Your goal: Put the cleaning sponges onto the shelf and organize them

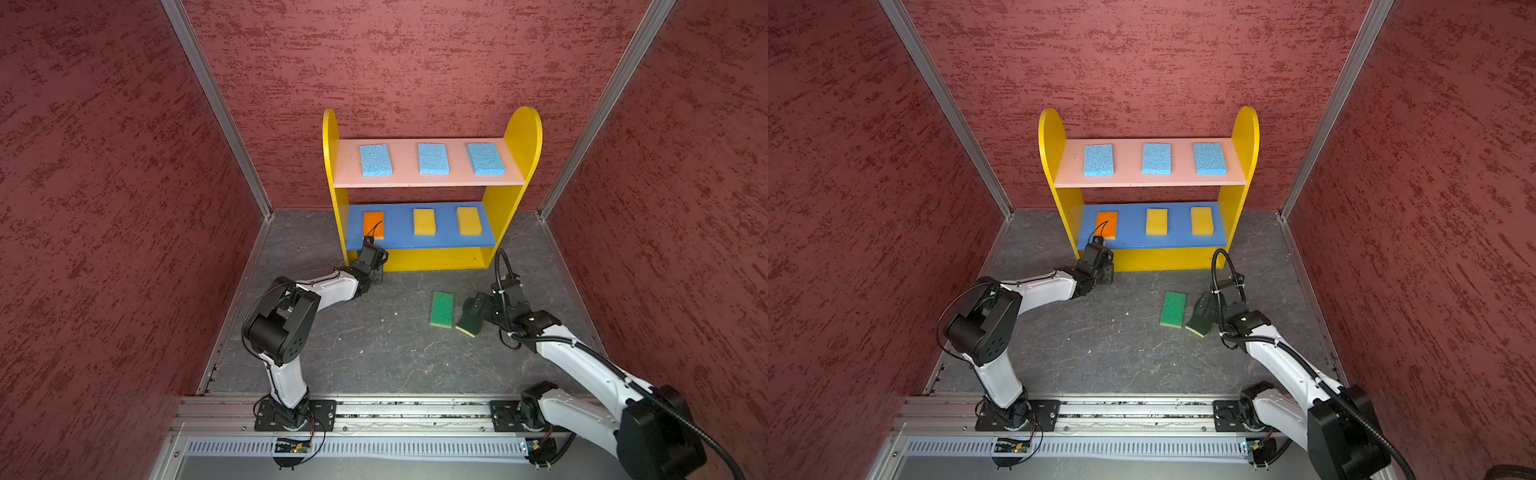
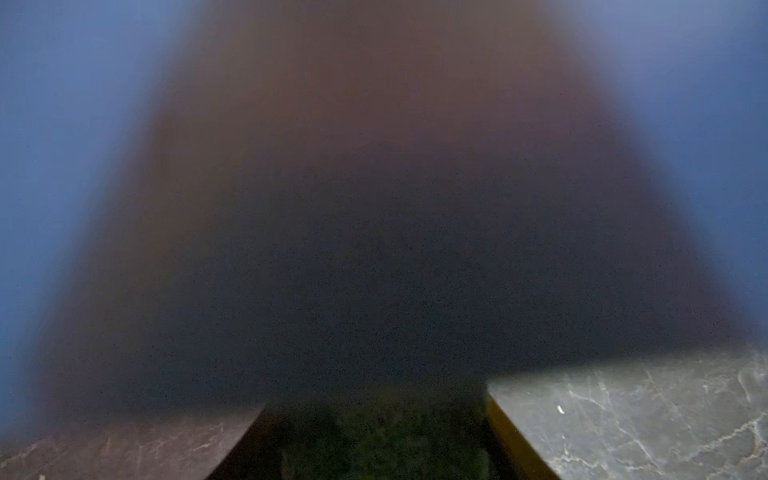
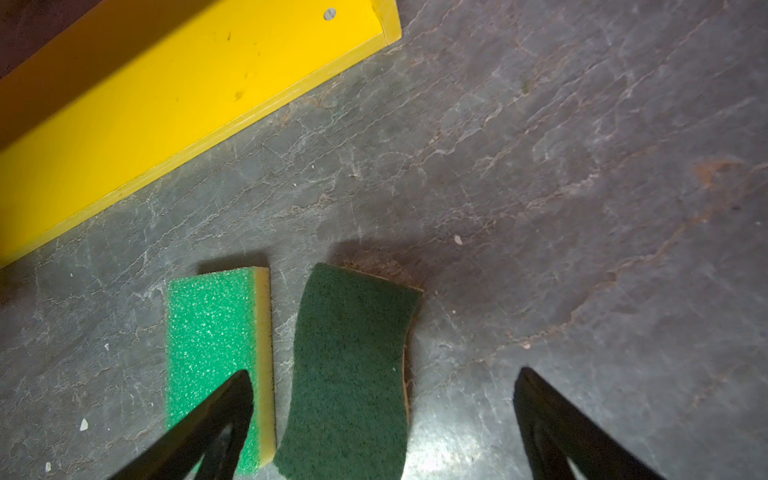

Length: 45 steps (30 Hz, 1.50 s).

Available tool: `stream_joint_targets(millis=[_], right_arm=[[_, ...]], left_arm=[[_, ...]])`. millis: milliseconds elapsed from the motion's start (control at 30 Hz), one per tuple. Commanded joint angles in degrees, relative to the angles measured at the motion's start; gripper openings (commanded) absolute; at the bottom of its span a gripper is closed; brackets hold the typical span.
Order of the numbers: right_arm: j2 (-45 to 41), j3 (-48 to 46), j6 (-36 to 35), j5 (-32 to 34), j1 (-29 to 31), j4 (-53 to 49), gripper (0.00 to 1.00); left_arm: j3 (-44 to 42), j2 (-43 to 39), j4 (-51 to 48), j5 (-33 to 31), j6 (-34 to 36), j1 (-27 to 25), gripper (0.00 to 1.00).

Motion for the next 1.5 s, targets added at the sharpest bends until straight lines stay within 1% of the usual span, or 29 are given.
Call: stream_joint_targets(millis=[0, 333, 667, 1033, 1300, 1467], right_arm=[[0.26, 0.55, -0.75, -0.95, -0.15, 2.74, 0.99], [0.66, 0.31, -1.08, -1.37, -0.18, 3.55, 0.99], [0.8, -0.5, -1.0, -1.27, -0.17, 4.04, 0.99], [0.44, -0.81, -0.83, -1.28, -0.16, 4.05, 0.99], [0.27, -1.2, -0.6, -1.03, -0.16, 4.16, 0.99], [0.43, -1.47, -0.64, -0.99, -0.22, 4.52, 0.99]], left_arm=[[1.17, 1.53, 2.39, 0.67, 0.52, 0.21, 0.61], [2.95, 4.41, 3.1, 0.33, 0.01, 0.28, 0.62], [3.13, 5.96, 4.51, -1.87, -0.58, 0.21, 0.62], [1.2, 5.2, 6.44, -3.16, -1.55, 0.21, 0.64], [-1.55, 4.13, 10.04, -2.46, -1.05, 0.21, 0.65], [-3.34, 3.58, 12.03, -2.25, -2.01, 0.14, 0.65]])
